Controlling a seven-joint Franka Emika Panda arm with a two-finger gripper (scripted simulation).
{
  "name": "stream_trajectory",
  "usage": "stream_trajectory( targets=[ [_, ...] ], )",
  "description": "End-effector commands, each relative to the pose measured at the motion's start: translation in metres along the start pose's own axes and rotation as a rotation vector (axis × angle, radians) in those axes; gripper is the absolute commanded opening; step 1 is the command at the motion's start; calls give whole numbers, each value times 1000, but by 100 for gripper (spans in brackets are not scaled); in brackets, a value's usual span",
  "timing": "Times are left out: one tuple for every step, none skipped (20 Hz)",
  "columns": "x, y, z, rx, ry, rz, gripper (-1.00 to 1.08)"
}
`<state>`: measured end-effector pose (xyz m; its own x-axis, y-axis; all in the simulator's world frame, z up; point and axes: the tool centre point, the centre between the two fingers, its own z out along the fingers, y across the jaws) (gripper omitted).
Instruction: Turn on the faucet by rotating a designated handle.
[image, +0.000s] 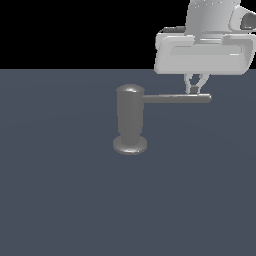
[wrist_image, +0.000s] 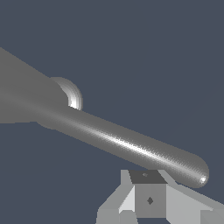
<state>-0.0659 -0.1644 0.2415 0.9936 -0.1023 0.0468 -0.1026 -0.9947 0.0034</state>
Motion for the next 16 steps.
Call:
stream_trajectory(
  targets=[
    [-2, 13, 16, 1, -34, 15, -100],
    [0, 15, 17, 2, -35, 16, -100],
    [3, 17, 18, 2, -36, 17, -100],
    [5, 19, 18, 2, -36, 17, -100],
    [7, 22, 19, 2, -37, 18, -100],
    [10, 24, 19, 2, -38, 19, -100],
    [12, 26, 19, 2, -39, 19, -100],
    [14, 29, 20, 2, -40, 20, -100],
    [17, 31, 20, 2, -41, 20, -100],
    [19, 33, 21, 2, -42, 21, -100],
    [21, 35, 21, 2, -43, 21, -100],
    [23, 38, 22, 2, -44, 22, -100],
    [26, 40, 22, 3, -45, 23, -100],
    [28, 42, 23, 3, -46, 23, -100],
    [28, 42, 23, 3, -46, 23, -100],
    [39, 15, 5, 7, -10, -21, -100]
  ],
)
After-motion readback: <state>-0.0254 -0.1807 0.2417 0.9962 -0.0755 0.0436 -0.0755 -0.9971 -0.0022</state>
